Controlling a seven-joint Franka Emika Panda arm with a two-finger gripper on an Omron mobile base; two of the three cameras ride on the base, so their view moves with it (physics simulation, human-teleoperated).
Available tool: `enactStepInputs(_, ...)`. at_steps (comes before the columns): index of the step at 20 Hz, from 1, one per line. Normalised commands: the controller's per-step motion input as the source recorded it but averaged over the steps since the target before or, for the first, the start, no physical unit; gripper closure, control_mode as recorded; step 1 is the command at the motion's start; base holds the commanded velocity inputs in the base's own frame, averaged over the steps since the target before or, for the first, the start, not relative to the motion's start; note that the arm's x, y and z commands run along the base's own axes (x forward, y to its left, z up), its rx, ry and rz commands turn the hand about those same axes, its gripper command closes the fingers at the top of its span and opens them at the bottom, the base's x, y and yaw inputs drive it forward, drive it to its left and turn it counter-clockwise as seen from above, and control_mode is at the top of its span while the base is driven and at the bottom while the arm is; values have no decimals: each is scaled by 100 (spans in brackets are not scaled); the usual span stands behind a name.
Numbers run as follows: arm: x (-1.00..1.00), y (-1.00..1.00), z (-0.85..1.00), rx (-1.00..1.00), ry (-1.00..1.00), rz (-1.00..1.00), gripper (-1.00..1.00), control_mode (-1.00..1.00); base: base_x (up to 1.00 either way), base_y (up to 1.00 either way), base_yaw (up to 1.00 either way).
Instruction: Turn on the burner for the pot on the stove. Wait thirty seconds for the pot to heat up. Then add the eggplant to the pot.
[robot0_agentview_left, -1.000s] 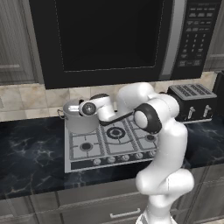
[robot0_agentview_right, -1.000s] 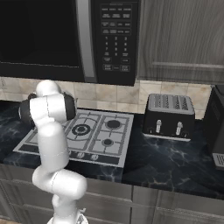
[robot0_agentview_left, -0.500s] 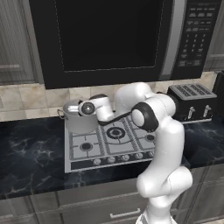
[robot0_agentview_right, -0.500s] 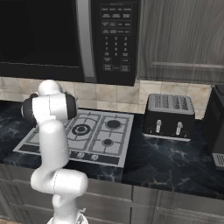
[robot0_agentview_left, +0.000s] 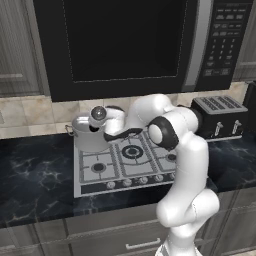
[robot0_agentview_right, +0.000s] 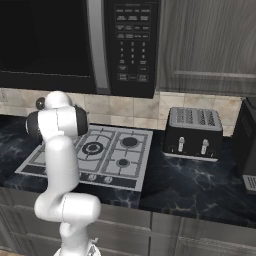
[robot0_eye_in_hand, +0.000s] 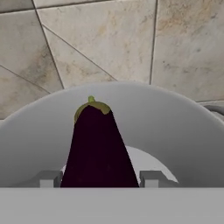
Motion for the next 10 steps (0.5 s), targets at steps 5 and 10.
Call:
enactStepInputs(5,7,8,-14,0,1,0,100,-100,0,0,0)
enactStepInputs(10,13,12,-23,0,0,0,100,-100,0,0,0)
